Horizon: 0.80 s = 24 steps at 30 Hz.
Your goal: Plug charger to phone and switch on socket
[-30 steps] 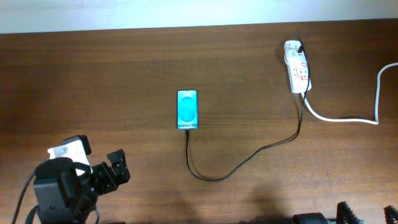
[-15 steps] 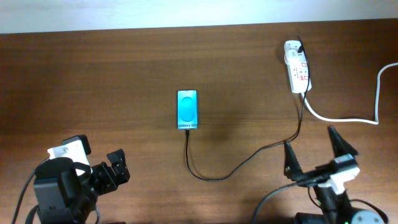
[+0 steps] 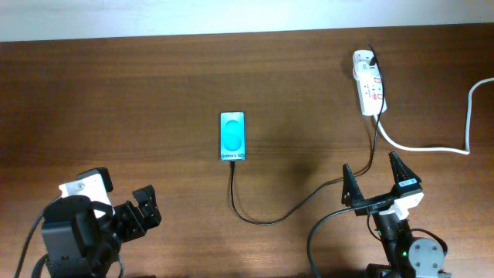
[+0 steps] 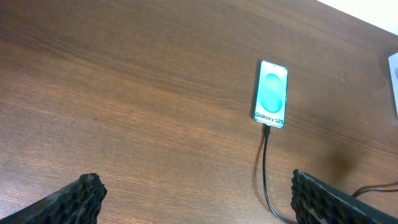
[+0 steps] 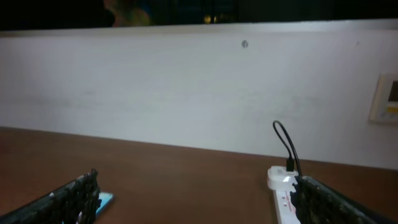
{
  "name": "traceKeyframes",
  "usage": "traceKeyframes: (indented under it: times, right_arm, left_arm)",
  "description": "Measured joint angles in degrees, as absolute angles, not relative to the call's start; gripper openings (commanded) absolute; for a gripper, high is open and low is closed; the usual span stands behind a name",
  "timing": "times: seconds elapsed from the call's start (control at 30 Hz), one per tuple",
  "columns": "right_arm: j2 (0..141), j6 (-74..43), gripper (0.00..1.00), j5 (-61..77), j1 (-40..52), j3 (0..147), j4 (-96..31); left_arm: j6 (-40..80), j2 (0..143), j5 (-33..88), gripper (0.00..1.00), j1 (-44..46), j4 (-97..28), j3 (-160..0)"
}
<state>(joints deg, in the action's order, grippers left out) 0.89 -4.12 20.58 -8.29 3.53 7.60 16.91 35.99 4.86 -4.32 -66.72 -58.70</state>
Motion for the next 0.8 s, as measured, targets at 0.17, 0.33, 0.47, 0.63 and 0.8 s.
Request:
traceKeyframes:
  times: [0.17, 0.33, 0.47, 0.63, 0.8]
  right_arm:
    - [0.9, -4.6, 0.98, 20.0, -8.3, 1.1, 7.8]
    - [0.9, -4.7, 0.98, 18.4, -8.3, 0.7, 9.0]
    - [0.9, -4.7, 0.98, 17.8, -8.3, 0.6, 15.2]
    - [0.9, -4.7, 0.99, 17.8, -8.3, 0.6, 12.5]
    - [0.9, -4.8, 0.98, 17.8, -8.3, 0.6, 10.0]
  left_arm:
    - [16.9, 36.0, 4.9, 0.99, -4.3, -66.7, -58.7]
    - [16.9, 36.0, 4.9, 0.99, -4.3, -66.7, -58.7]
    - [16.9, 36.0, 4.9, 0.99, -4.3, -66.7, -58.7]
    - [16.9, 36.0, 4.9, 0.99, -4.3, -66.7, -58.7]
    - [16.9, 36.0, 4.9, 0.99, -4.3, -66.7, -58.7]
